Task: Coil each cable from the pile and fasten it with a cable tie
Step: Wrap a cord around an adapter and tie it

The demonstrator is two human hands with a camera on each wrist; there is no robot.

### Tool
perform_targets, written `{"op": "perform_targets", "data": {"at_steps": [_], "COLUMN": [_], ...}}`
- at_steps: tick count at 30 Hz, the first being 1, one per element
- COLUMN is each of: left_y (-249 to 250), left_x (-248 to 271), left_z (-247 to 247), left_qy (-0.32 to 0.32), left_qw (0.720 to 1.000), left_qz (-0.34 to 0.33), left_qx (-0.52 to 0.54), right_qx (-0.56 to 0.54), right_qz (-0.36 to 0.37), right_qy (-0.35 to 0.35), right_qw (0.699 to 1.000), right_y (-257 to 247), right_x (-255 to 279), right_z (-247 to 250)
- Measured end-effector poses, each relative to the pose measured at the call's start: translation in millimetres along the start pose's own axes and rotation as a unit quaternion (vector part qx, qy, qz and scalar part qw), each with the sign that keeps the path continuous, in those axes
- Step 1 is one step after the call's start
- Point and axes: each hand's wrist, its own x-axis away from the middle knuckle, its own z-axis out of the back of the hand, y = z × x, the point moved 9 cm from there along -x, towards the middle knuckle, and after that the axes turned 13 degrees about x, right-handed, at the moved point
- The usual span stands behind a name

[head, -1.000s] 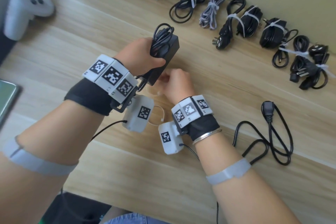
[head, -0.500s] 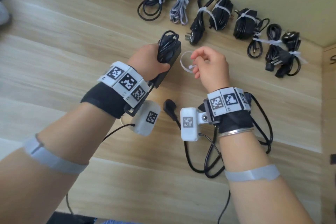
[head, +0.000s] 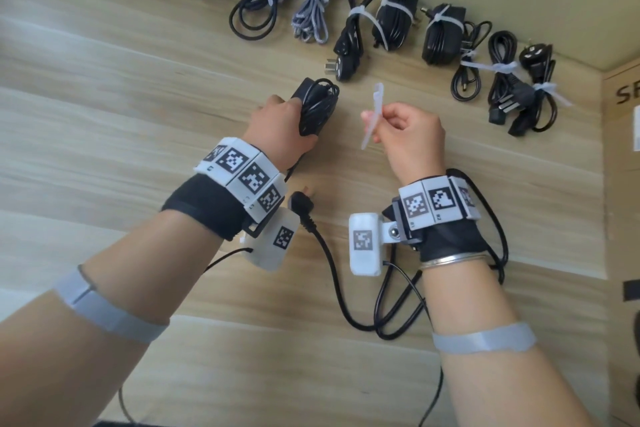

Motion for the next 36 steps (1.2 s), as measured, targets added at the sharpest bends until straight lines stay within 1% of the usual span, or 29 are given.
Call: {"op": "perform_targets", "data": {"at_steps": [3, 8, 10, 12, 15, 17, 19, 22, 25, 28, 30, 33, 36], "left_y": [-2, -6, -7, -5, -5, -6, -5, -2, 3, 8, 9, 7, 7], "left_x": [1, -1, 1, 3, 7, 7, 7, 11, 15, 19, 19, 20, 22], "left_z": [-4, -1, 4, 9, 16, 19, 20, 18, 15, 14, 14, 14, 12], "left_qy": [-0.008, -0.011, 0.003, 0.028, 0.063, 0.065, 0.053, 0.017, -0.019, -0.041, -0.045, -0.048, -0.066], "left_qw": [1.0, 0.999, 0.999, 0.998, 0.997, 0.997, 0.997, 0.994, 0.985, 0.976, 0.972, 0.967, 0.964], "left_qz": [0.004, 0.0, -0.004, -0.018, -0.042, -0.049, -0.06, -0.07, -0.092, -0.105, -0.101, -0.085, -0.075], "left_qx": [-0.006, 0.032, 0.051, 0.047, 0.02, 0.007, 0.018, 0.086, 0.147, 0.188, 0.209, 0.236, 0.248], "right_qx": [0.021, 0.065, 0.083, 0.1, 0.131, 0.146, 0.153, 0.156, 0.158, 0.145, 0.145, 0.183, 0.231], "right_qz": [0.001, 0.026, 0.047, 0.059, 0.037, 0.027, 0.022, -0.004, -0.034, -0.027, -0.025, -0.012, 0.007], "right_qy": [-0.01, -0.043, -0.047, -0.048, -0.074, -0.084, -0.097, -0.123, -0.11, -0.066, -0.053, -0.067, -0.078], "right_qw": [1.0, 0.997, 0.994, 0.992, 0.988, 0.985, 0.983, 0.98, 0.981, 0.987, 0.988, 0.981, 0.97], "right_y": [-1, -4, -9, -15, -19, -20, -21, -21, -19, -24, -26, -28, -29], "right_x": [0, 0, 2, 2, 1, 1, 1, 2, 1, -2, -3, -3, -3], "right_z": [-3, -9, -11, -15, -24, -29, -33, -39, -36, -33, -33, -36, -40]}}
